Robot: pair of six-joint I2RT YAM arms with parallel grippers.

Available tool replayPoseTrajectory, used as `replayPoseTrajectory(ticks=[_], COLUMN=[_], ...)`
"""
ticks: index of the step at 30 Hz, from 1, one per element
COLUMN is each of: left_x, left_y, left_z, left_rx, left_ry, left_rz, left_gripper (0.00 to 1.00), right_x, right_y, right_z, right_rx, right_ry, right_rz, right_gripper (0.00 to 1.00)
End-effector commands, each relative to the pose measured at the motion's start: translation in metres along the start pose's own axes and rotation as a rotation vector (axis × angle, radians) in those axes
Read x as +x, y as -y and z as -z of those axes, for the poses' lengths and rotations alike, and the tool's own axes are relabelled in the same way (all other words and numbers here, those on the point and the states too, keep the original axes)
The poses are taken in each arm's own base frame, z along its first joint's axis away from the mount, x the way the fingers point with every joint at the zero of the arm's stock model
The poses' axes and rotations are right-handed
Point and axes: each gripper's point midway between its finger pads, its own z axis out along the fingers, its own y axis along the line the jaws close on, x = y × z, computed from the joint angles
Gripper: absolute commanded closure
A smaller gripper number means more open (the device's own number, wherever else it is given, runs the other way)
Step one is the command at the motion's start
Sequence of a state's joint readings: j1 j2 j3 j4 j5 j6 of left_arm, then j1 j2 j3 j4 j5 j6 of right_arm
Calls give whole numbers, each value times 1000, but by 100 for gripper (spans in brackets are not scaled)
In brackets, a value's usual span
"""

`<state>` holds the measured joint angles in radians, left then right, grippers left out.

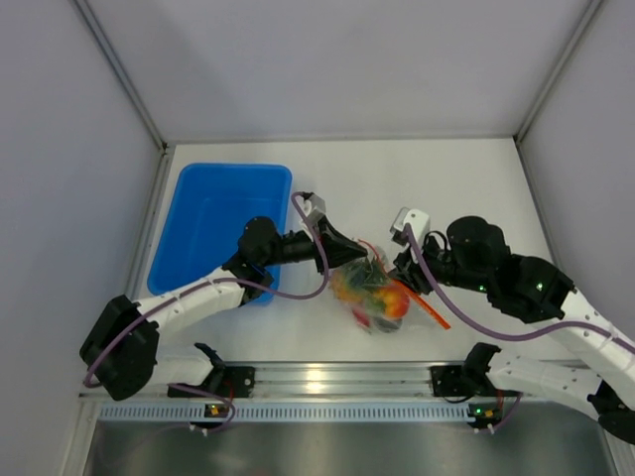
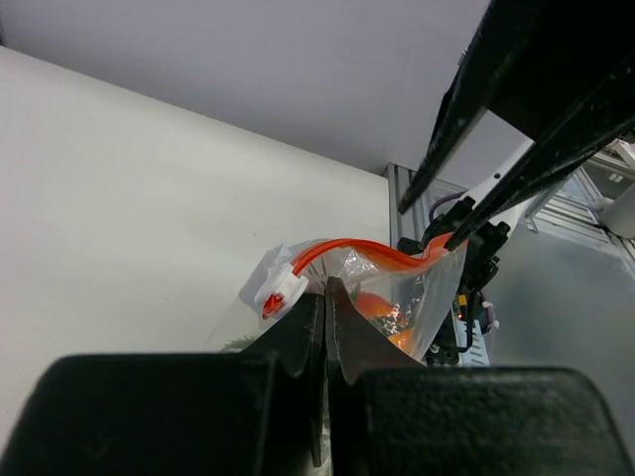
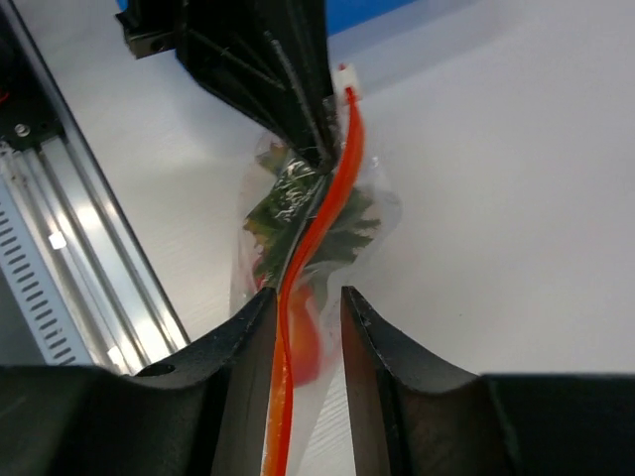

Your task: Open the zip-top bag and remove the fake food

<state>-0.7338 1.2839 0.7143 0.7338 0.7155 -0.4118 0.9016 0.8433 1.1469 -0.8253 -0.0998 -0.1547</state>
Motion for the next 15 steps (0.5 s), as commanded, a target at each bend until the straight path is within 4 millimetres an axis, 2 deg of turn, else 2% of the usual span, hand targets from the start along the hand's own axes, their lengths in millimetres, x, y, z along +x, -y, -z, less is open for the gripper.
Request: replayPoseTrajectory(ticks=[1,2,4,8,12,15], left_x=[-31,-31,-32,-32,-34,-36], left_y=[17,18,21,25,26,23], left_z=[5,5,9,10,9,9], left_rx=[20,18,13,13,5,-12], left_ry=[103,106,114,121,129,139], left_rz=[-108,-108,-110,-108,-103,-97], left_gripper=[100,100,100,100,100,100], right_x=[-45,-51,-65,-76,-86,-89], right_y=[22,26,30,31,24,10], right_z=[14,16,17,2,-12,-25], right_rx=[135,154,178,168,114,20], right_ry=[174,194,236,226,219,211], right_rz=[-34,-48,-72,-83,-87,-85], right_gripper=[66,63,64,59,51,47])
